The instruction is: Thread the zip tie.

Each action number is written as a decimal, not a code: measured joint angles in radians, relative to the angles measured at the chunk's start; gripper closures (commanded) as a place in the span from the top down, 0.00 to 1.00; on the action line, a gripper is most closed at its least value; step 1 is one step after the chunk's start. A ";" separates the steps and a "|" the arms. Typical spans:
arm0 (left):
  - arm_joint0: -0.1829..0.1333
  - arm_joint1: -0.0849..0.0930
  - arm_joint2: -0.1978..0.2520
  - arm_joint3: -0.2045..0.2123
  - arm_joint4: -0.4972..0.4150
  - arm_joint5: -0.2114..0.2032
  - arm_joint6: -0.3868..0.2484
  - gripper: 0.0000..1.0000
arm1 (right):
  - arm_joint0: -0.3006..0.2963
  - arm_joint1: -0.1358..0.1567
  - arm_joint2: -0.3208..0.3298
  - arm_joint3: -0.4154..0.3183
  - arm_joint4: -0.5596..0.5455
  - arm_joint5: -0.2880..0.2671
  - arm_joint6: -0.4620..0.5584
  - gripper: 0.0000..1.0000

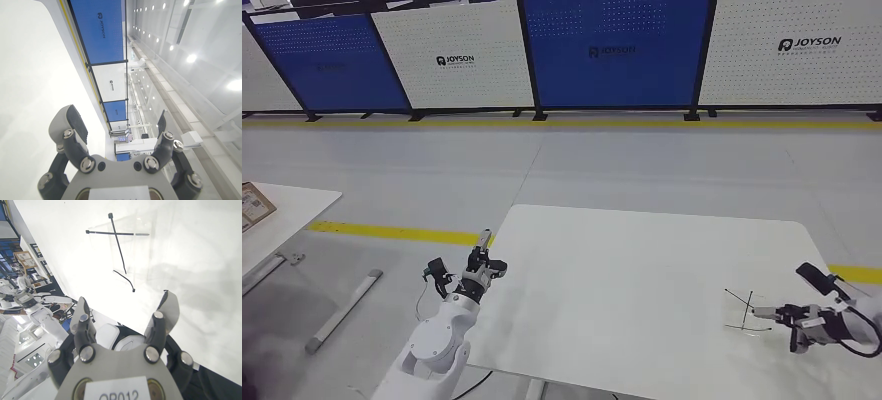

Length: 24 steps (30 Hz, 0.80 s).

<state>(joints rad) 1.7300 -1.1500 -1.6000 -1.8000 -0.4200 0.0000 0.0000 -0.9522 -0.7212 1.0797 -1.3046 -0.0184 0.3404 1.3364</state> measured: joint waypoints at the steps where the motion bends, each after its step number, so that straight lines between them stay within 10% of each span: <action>1: 0.000 0.000 0.000 0.000 0.000 0.000 0.000 1.00 | 0.001 0.000 -0.002 0.003 -0.003 0.000 0.003 0.35; 24: 0.000 0.000 0.000 0.000 0.000 0.000 0.000 1.00 | 0.089 -0.035 -0.085 0.095 -0.080 0.000 0.042 0.18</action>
<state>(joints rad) 1.7300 -1.1500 -1.6000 -1.8000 -0.4200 0.0000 0.0000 -0.8631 -0.7557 0.9947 -1.2096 -0.0987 0.3400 1.3787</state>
